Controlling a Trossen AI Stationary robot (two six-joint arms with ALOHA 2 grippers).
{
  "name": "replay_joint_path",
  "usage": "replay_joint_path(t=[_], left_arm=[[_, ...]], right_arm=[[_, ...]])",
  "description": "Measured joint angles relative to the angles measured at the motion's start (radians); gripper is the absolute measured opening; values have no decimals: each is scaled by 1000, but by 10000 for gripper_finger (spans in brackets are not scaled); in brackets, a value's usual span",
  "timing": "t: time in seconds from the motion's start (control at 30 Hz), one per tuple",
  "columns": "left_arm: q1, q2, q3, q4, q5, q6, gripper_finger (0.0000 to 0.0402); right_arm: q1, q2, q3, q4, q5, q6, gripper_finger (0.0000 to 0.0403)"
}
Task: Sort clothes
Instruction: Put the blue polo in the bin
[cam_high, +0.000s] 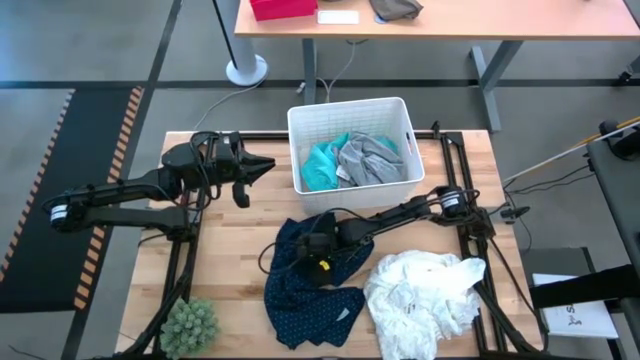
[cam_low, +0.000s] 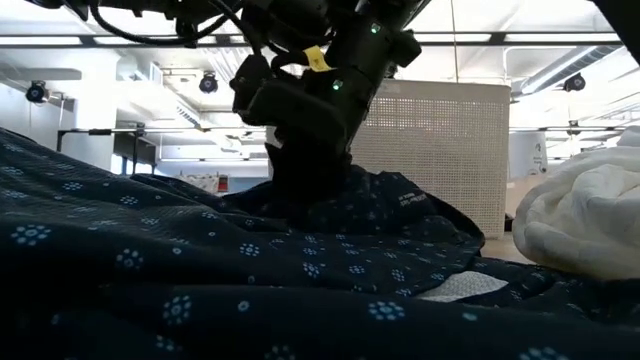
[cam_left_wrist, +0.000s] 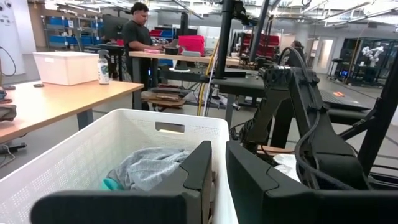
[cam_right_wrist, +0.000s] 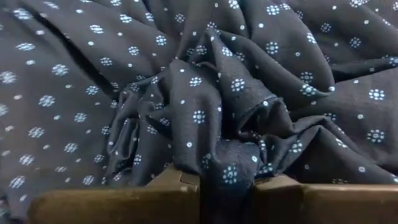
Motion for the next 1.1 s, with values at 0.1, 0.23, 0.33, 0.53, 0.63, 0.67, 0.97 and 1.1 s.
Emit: replay_joint_path(t=[0.1, 0.23, 0.33, 0.53, 0.63, 0.67, 0.97, 1.1], left_arm=[[0, 0, 0, 1, 0, 0, 36], [0, 0, 0, 0, 0, 0, 36], [0, 0, 0, 0, 0, 0, 36], [0, 3, 0, 7, 0, 0, 36], [0, 3, 0, 9, 0, 0, 36], [0, 2, 0, 11, 0, 0, 36], [0, 2, 0, 29, 0, 0, 36], [0, 3, 0, 34, 0, 0, 36]], right_arm=[[8, -35, 3, -11, -12, -1, 10], [14, -124, 13, -5, -16, -4, 7], [12, -200, 14, -1, -14, -4, 5], [21, -373, 18, 14, 35, -25, 4], [29, -451, 18, 17, 77, -34, 4], [34, -474, 18, 23, 92, -40, 4], [84, -674, 18, 84, 225, -109, 3], [99, -738, 18, 165, 277, -171, 3]])
